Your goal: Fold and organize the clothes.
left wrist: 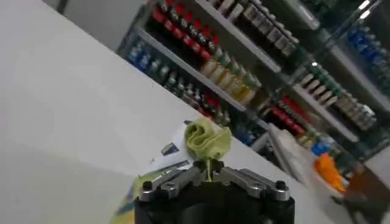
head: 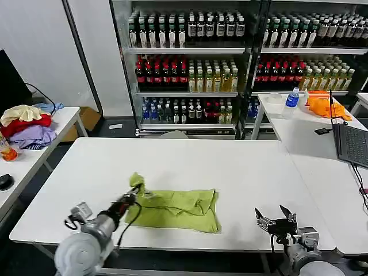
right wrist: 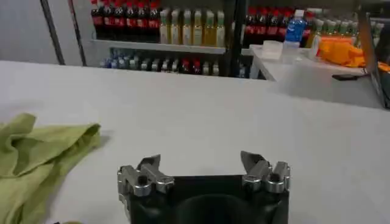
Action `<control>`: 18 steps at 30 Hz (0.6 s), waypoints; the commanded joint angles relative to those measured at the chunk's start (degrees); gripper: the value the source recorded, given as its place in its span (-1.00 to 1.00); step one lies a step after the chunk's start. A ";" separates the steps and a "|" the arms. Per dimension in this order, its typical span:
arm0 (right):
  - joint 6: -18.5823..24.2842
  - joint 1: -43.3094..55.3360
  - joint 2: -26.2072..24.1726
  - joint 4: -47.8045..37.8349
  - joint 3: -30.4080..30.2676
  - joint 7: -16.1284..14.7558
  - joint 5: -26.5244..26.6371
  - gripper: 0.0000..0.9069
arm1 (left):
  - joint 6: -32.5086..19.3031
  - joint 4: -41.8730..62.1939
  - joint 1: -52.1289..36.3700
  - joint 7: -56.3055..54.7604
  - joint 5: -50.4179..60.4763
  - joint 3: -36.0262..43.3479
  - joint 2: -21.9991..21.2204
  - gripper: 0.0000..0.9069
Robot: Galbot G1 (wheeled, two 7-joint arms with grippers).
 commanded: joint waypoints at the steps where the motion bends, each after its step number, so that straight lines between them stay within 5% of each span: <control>1: 0.08 0.20 -1.23 -0.12 -0.18 -0.06 0.28 1.00 | -0.56 2.50 -3.79 -0.46 -0.61 13.33 -9.09 -0.87; 16: 0.54 0.38 -2.75 -0.17 -0.09 -0.24 1.16 1.00 | -1.39 12.36 -7.33 0.50 8.44 22.56 -13.97 -0.84; 18: 0.60 0.36 -2.85 -0.24 0.06 -0.24 1.17 1.00 | -1.41 13.28 -8.13 0.82 9.48 23.23 -14.28 -0.51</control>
